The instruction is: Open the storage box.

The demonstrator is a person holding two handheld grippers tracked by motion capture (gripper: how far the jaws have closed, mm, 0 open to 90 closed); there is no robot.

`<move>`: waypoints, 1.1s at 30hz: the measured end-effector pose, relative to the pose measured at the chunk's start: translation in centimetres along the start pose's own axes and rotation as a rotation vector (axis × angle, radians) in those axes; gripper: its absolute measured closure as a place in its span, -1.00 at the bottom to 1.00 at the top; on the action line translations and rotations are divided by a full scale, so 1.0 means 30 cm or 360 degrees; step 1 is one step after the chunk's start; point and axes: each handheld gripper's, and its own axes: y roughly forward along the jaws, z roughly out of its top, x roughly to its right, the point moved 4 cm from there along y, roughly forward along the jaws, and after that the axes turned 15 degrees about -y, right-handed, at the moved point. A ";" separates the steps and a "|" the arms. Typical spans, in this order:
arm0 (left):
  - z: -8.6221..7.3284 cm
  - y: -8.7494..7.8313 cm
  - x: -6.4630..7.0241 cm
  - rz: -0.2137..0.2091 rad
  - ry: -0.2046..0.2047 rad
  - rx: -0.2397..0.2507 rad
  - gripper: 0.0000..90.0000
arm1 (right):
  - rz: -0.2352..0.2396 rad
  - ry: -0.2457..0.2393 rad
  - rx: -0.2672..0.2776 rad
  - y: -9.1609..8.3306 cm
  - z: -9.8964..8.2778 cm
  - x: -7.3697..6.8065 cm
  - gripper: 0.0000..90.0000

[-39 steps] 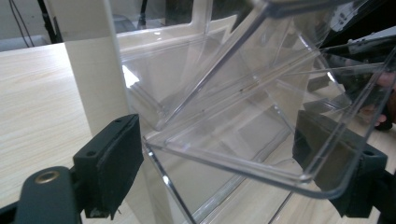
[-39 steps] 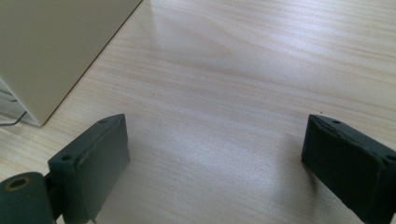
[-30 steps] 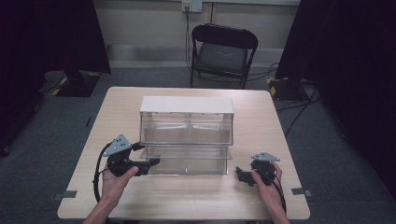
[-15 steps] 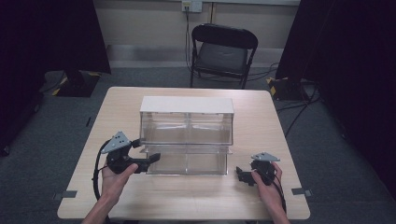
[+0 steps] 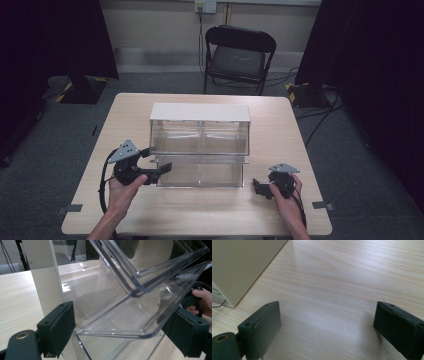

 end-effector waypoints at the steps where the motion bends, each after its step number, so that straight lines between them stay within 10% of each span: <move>1: 0.004 0.000 -0.001 0.0003 0.0011 -0.0006 -0.70 | -0.0001 0.0001 -0.0001 0.000 0.000 0.000 -0.85; 33: 0.022 0.014 0.003 -0.0001 -0.0021 -0.0015 -0.85 | 0.0002 0.0004 -0.0004 0.003 0.003 -0.001 -0.88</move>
